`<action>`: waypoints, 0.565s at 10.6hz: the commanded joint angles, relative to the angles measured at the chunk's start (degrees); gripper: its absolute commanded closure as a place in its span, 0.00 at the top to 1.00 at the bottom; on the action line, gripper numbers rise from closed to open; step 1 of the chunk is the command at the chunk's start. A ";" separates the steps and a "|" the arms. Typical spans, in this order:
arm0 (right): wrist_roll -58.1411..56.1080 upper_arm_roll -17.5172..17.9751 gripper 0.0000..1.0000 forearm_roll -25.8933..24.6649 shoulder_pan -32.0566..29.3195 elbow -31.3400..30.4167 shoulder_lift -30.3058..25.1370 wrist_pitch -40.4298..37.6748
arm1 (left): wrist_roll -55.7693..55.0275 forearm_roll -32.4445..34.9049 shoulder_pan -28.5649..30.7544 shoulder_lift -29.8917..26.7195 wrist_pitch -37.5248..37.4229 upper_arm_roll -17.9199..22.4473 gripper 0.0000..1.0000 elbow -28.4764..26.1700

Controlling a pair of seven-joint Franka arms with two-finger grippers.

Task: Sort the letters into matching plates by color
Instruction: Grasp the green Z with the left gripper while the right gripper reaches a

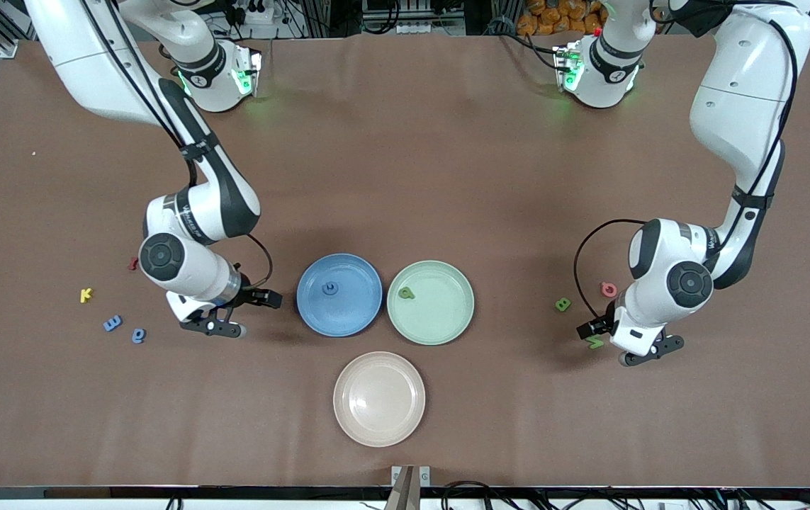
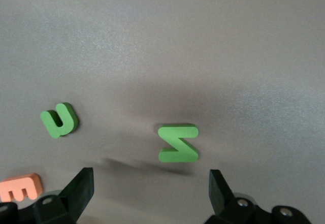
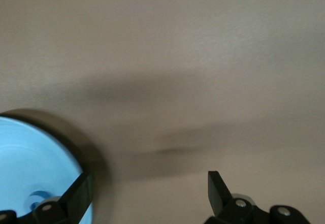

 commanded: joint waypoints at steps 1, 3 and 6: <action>-5.93 -2.21 1.00 -0.74 -1.58 -3.69 -2.77 -0.07 | 0.50 1.17 -0.93 4.25 -4.39 0.19 1.00 6.60; -8.75 -3.18 1.00 -0.65 -2.37 -3.78 -2.85 -0.07 | 0.41 1.17 -0.93 4.79 -5.38 0.19 1.00 7.59; -14.89 -6.08 1.00 -0.22 -3.42 -3.78 -3.29 -0.07 | 0.33 1.17 -1.37 5.75 -5.47 0.54 1.00 8.55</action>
